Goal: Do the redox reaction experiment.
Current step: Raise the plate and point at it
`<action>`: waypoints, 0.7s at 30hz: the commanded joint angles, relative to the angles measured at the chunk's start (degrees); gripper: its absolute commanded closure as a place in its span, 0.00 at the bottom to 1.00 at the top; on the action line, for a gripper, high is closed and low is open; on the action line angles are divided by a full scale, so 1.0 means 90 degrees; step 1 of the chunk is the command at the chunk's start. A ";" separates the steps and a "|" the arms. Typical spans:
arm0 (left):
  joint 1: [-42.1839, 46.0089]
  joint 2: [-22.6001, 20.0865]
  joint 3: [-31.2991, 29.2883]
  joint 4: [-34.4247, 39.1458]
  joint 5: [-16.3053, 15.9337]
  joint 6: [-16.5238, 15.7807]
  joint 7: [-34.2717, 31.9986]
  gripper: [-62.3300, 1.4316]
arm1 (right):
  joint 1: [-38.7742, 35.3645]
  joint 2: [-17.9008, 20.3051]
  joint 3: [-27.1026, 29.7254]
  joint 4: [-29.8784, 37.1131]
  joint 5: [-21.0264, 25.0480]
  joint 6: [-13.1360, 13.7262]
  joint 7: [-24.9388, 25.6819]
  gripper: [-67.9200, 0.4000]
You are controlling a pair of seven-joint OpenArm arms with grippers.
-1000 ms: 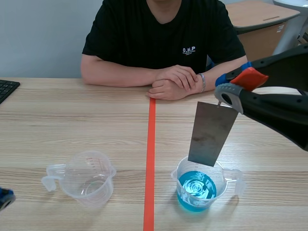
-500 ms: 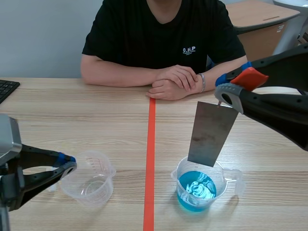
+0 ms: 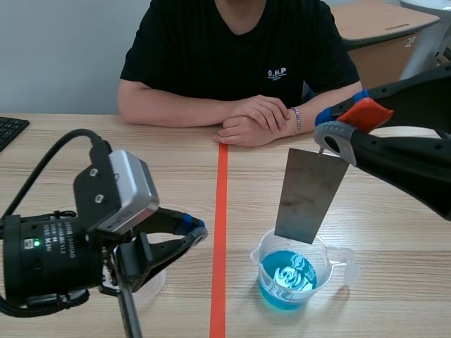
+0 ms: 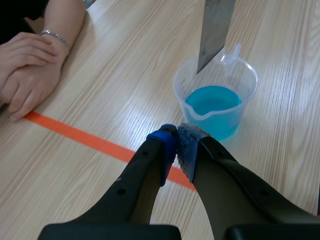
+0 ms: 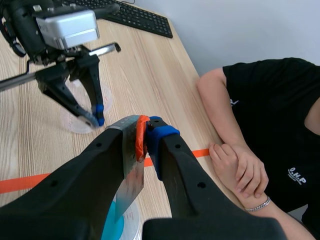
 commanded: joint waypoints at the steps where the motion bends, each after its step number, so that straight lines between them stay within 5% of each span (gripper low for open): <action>1: -0.0143 0.0165 0.0092 0.0104 -0.0039 0.0012 0.0046 0.91 | -0.0010 0.0063 0.0058 0.0102 0.0114 0.0036 0.0124 0.97; 9: -0.0619 0.0903 0.0401 -0.0595 0.0415 0.0012 0.0228 0.91 | -0.0010 0.0063 0.0058 0.0102 0.0114 0.0036 0.0124 0.97; 21: -0.0731 0.1457 0.0401 -0.1037 0.0583 -0.0015 0.0301 0.91 | -0.0010 0.0063 0.0058 0.0102 0.0114 0.0036 0.0124 0.97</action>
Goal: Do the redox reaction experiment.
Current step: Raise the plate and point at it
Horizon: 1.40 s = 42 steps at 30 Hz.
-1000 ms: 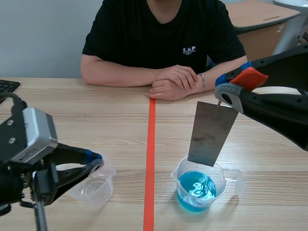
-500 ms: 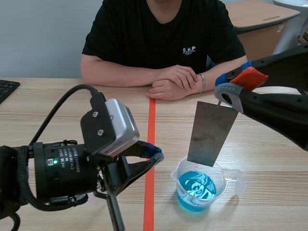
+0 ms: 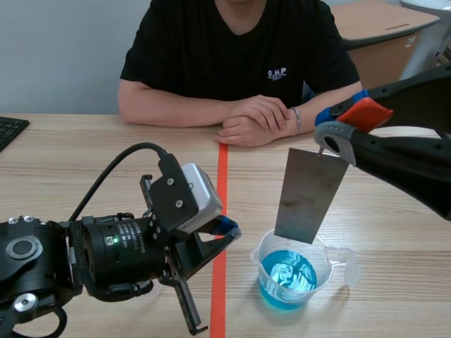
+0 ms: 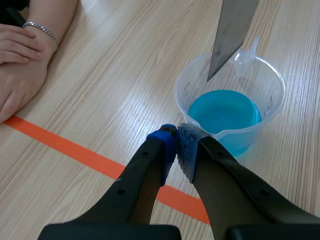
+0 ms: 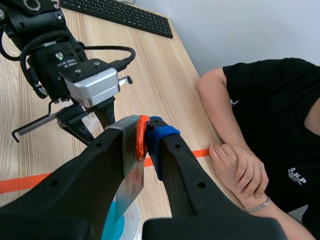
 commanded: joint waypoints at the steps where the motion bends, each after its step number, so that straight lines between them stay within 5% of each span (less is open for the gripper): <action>1: -0.0036 0.0131 -0.0017 0.0168 -0.0032 0.0007 0.0019 0.91 | -0.0010 0.0063 0.0058 0.0102 0.0114 0.0036 0.0124 0.97; 42: -0.0032 0.0381 -0.0005 0.0168 -0.0032 -0.0058 0.0019 0.91 | -0.0010 0.0063 0.0058 0.0100 0.0112 0.0036 0.0121 0.97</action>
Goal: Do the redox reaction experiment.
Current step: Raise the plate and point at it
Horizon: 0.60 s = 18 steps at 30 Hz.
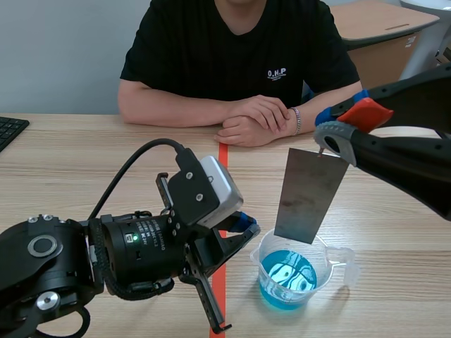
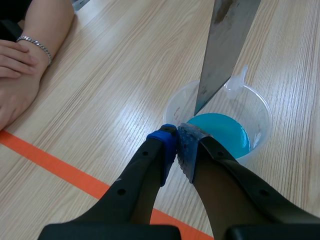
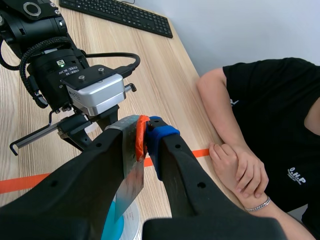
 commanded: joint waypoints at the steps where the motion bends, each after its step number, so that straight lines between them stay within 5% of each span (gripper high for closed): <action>1: -0.0032 -0.0010 -0.0005 0.0160 -0.0039 -0.0010 -0.0090 0.91 | -0.0010 0.0063 0.0058 0.0100 0.0112 0.0036 0.0121 0.97; 18: 0.0420 -0.0852 -0.0087 0.0678 -0.0182 0.0061 -0.0114 0.91 | -0.0010 0.0063 0.0058 0.0100 0.0087 0.0036 0.0121 0.97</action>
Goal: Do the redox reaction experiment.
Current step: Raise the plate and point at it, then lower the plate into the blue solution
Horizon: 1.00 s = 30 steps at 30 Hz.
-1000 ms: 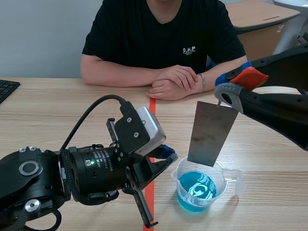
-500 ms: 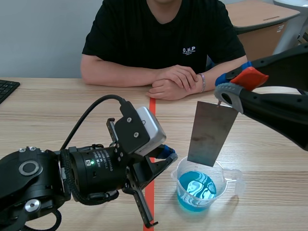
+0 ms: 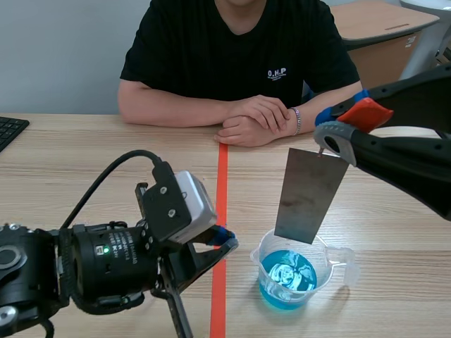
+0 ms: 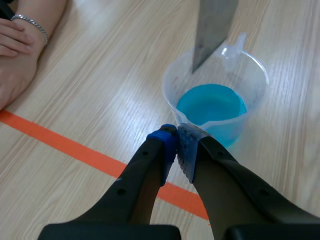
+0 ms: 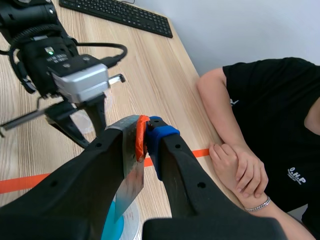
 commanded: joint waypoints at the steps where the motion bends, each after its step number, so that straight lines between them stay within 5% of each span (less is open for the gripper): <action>1: 0.0185 -0.0163 -0.0129 0.0369 -0.0036 0.0102 -0.0090 0.91 | -0.0010 0.0063 0.0058 0.0100 0.0090 0.0036 0.0124 0.97; 7: 0.1003 -0.0882 -0.0780 0.0908 -0.0036 0.0160 -0.0095 0.91 | -0.0010 0.0063 0.0058 0.0100 0.0090 0.0036 0.0124 0.97; 16: 0.2936 -0.1632 -0.2363 0.1086 -0.0041 0.0704 -0.0121 0.91 | -0.0010 0.0063 0.0058 0.0068 0.0090 0.0036 0.0124 0.97; 23: 0.4833 -0.1528 -0.4102 0.1086 -0.0041 0.0874 -0.0335 0.91 | -0.0010 0.0063 0.0027 -0.0138 0.0087 0.0036 0.0228 0.97; 30: 0.6239 -0.0741 -0.5394 0.1086 -0.0039 0.0920 -0.0328 0.91 | -0.0010 0.0063 -0.0090 -0.0493 -0.0146 0.0036 0.0646 0.97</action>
